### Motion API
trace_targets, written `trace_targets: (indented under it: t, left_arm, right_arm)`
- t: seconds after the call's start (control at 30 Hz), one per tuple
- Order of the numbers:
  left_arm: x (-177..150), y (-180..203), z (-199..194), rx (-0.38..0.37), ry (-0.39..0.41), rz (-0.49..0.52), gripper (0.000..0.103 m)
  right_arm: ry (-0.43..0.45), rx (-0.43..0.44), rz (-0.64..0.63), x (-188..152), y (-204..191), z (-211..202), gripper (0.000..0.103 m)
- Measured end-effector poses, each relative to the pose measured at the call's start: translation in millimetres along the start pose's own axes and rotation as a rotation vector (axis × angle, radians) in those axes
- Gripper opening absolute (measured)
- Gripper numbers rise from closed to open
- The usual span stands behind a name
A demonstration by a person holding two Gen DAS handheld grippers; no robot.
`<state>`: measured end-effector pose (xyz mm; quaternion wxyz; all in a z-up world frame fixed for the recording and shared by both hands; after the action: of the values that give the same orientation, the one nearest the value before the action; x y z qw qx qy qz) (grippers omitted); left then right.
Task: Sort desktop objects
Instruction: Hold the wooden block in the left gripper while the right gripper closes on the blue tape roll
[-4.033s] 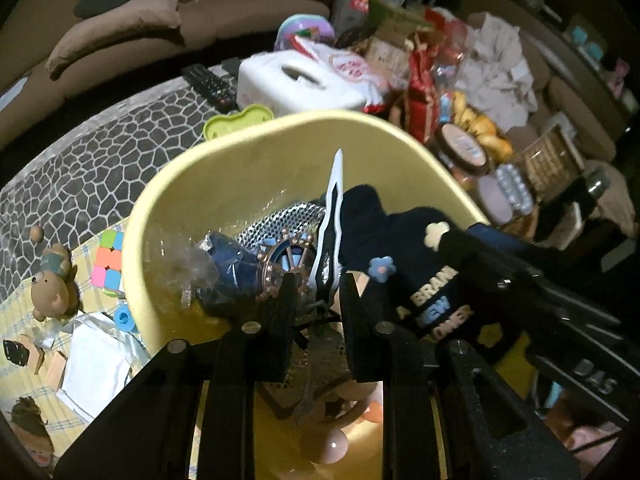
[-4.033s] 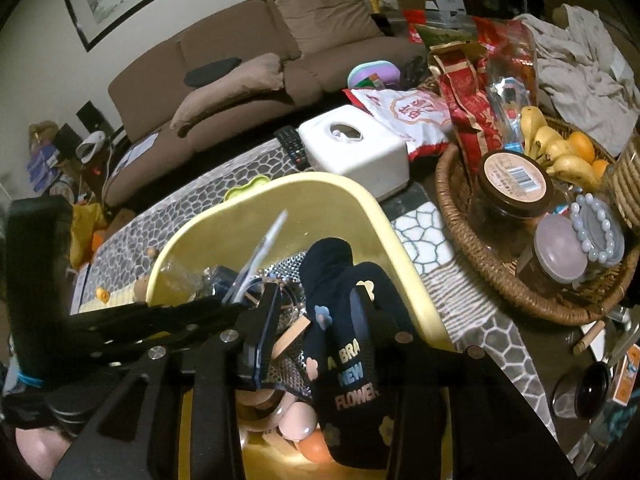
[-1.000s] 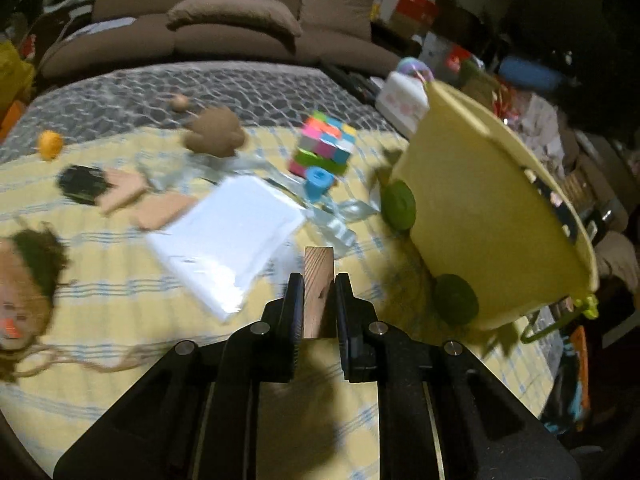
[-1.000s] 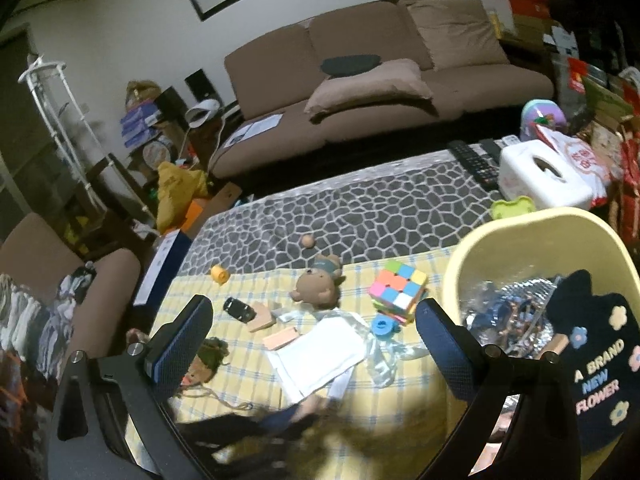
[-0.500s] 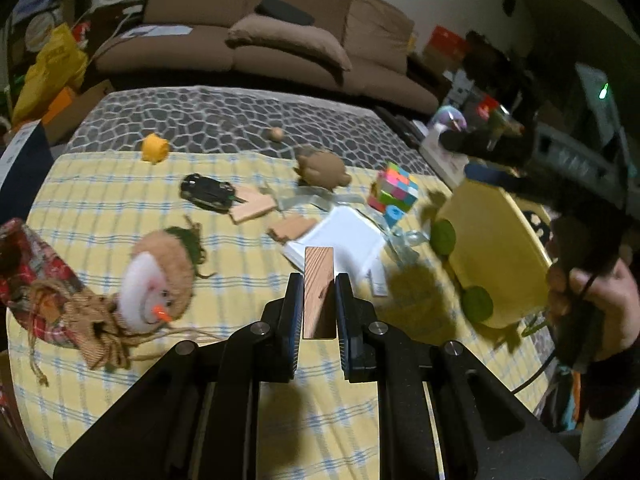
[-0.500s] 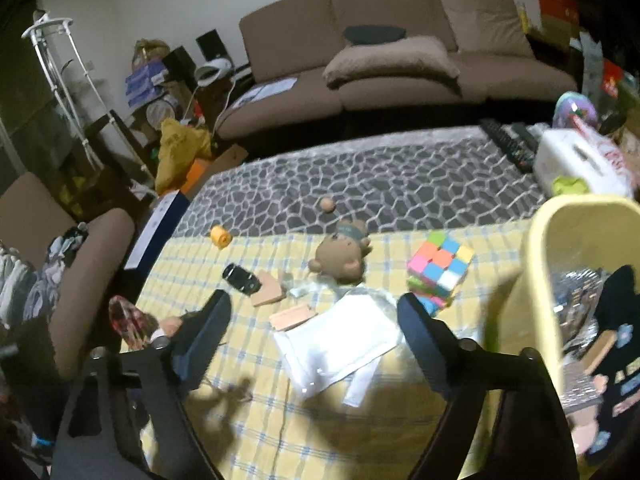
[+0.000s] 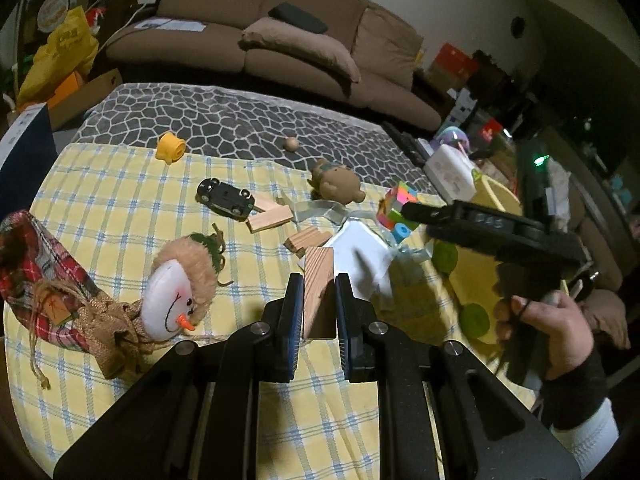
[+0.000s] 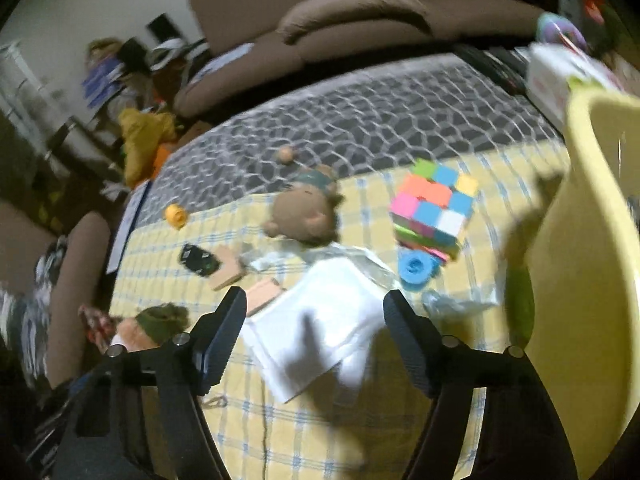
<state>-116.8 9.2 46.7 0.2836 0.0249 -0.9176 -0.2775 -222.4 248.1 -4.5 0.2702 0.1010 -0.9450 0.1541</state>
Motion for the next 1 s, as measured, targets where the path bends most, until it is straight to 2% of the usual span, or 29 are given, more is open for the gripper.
trace_targets:
  t: [0.1,0.27,0.33,0.4,0.57,0.67,0.87,1.0]
  left_arm:
    - [0,1,-1,-0.008,-0.002,-0.002,0.014]
    - [-1,-2,1,-0.011,-0.012,-0.012,0.014]
    - [0,-2,1,-0.016,-0.011,-0.017,0.014]
    - [2,-1,-1,-0.022,-0.006,-0.021,0.014]
    - [4,-1,0,-0.026,-0.003,-0.018,0.014]
    - [5,-2,2,-0.026,-0.008,-0.021,0.014]
    - [5,-4,5,-0.023,-0.012,-0.027,0.014]
    - [5,-4,5,-0.026,-0.012,-0.031,0.014]
  right_arm:
    - [-0.014,-0.085,0.005,-4,12,6,0.074]
    - [-0.012,-0.174,0.013,-6,25,16,0.072]
    - [-0.011,-0.201,0.017,-5,31,22,0.063]
    - [-0.003,-0.227,0.041,-3,40,27,0.051]
    - [-0.011,-0.246,0.081,0,57,37,0.049]
    - [-0.026,-0.27,0.06,-2,61,43,0.035]
    - [-0.023,-0.255,0.028,-3,60,44,0.032]
    - [-0.006,-0.227,-0.008,3,49,30,0.032]
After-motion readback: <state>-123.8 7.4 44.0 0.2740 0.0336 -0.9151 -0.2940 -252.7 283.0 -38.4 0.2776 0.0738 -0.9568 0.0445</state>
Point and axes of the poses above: each gripper's, at about its wrist camera, not at the fingertips, and z roughly the way its jaws point, y to its right, x to its top, the point moved 9 cm from there along z, roughly the way its jaws point, and after that the axes turned 11 degrees about -z, right-handed, at the moved point
